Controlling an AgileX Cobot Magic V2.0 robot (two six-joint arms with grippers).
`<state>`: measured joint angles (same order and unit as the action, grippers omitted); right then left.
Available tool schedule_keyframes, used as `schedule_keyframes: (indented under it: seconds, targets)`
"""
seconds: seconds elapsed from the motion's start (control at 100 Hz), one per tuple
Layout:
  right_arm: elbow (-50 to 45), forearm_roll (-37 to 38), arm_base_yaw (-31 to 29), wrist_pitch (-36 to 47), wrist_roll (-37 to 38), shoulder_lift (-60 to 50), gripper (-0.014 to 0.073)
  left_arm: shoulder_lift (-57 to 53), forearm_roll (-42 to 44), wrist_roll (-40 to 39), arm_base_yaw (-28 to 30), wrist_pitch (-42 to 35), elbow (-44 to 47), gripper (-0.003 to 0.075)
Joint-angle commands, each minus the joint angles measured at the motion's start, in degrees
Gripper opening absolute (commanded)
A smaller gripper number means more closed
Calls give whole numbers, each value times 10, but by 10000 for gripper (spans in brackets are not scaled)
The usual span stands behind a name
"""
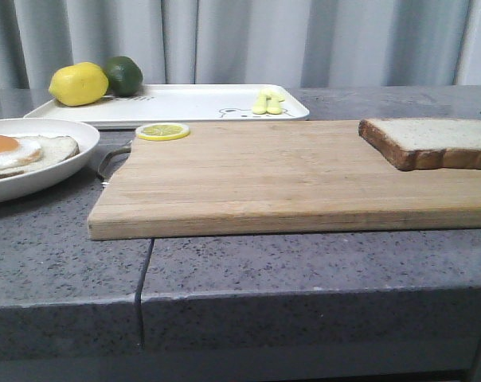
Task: Place bread and move sandwich to tray
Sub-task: 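Move the right gripper above the bread slice on the cutting board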
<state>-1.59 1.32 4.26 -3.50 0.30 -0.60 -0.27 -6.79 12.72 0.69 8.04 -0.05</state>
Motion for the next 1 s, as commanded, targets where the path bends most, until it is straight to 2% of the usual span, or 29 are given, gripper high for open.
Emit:
schedule_keyframes:
  seconds: [0.0,0.57,0.69,0.86,0.99]
  targets:
    - [-1,5,-4,41,0,-11,-70,-18,-6,-1,1,-44,9,-20]
    - [-1,5,-4,41,0,-11,-70,-18,-6,-1,1,-45,9,-20]
    - [-1,5,-4,67,0,-11,-70,-18,-9,-1,1,-63,9,-20]
    - [7,-17,-3,110,1,-11,-70,-18,-76,-1,1,-88,-12,-20]
    - [53,-75,-3,51,1,-8,-70,-14,-114,-1,1,-86,-48,-20]
